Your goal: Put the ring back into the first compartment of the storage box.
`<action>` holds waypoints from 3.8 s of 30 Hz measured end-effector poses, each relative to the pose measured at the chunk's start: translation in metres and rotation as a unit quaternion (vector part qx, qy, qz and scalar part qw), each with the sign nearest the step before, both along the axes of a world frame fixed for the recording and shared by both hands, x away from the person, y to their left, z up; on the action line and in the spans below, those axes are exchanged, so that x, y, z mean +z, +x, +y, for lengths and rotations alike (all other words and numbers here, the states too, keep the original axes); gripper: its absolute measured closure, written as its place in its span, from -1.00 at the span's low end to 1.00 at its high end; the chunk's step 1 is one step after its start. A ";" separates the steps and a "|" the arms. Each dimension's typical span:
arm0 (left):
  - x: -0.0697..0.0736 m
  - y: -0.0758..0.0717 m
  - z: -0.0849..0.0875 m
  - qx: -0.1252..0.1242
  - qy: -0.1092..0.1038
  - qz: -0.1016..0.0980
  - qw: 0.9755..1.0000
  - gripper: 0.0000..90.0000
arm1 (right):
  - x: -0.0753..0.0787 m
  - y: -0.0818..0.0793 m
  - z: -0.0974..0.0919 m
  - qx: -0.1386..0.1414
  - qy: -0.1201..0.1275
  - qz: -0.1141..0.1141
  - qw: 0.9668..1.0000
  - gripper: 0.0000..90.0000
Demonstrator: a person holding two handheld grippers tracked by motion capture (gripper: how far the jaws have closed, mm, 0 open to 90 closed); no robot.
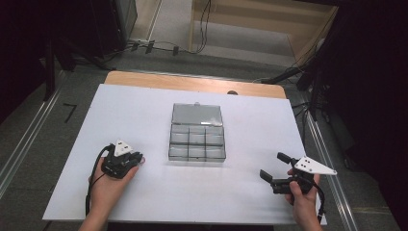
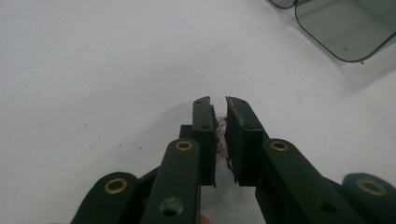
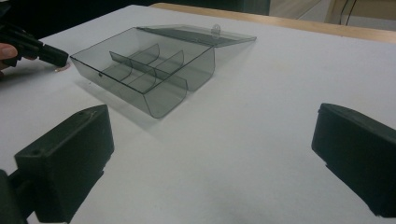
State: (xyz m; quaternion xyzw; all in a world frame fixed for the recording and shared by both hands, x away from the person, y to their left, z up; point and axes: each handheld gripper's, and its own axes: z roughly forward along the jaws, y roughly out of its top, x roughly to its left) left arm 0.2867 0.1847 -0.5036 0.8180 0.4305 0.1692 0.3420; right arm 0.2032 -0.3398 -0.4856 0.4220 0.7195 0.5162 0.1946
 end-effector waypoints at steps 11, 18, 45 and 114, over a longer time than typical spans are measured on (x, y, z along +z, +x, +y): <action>0.000 0.002 0.004 0.004 -0.022 0.013 1.000 0.93 | -0.001 0.001 0.000 0.001 -0.001 0.002 1.000 -1.00; 0.000 0.002 0.006 0.001 -0.029 0.014 0.999 0.95 | -0.001 0.001 0.000 0.000 0.000 0.003 1.000 -1.00; 0.018 -0.005 0.002 -0.017 -0.059 -0.007 0.998 0.96 | 0.000 0.001 -0.001 0.000 0.002 -0.001 1.000 -1.00; 0.050 0.011 -0.031 -0.059 -0.086 -0.021 0.994 0.96 | -0.002 0.000 -0.005 -0.011 0.003 0.001 1.000 -1.00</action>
